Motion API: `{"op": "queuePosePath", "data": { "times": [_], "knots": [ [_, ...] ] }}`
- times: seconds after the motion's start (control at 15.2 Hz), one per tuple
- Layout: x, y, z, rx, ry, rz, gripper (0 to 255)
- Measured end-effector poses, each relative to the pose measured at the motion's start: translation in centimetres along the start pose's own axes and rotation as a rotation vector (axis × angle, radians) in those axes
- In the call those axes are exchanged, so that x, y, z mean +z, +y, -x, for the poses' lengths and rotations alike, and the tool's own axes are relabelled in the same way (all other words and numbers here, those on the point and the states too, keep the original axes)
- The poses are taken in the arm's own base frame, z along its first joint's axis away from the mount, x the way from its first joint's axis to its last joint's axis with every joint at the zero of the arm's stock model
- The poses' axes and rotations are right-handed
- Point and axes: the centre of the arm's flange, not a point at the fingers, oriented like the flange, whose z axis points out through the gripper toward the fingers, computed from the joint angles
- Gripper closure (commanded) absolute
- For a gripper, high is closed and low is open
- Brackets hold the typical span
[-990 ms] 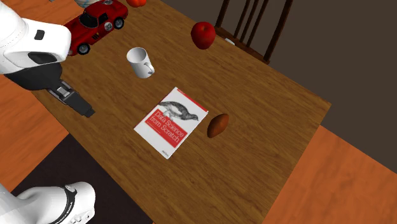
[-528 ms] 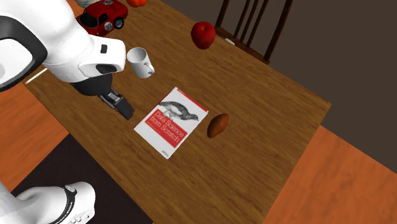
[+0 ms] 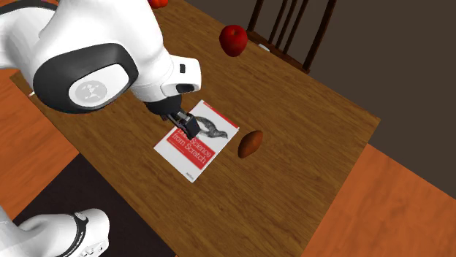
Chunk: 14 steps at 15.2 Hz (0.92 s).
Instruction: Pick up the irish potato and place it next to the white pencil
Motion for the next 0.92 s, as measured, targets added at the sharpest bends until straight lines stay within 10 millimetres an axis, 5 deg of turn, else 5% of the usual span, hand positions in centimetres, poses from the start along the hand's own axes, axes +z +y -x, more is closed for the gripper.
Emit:
{"op": "queuePosePath", "data": {
  "times": [0.92],
  "knots": [
    [8.5,10.9,-11.3,0.045,0.009,0.055,0]
  ]
}}
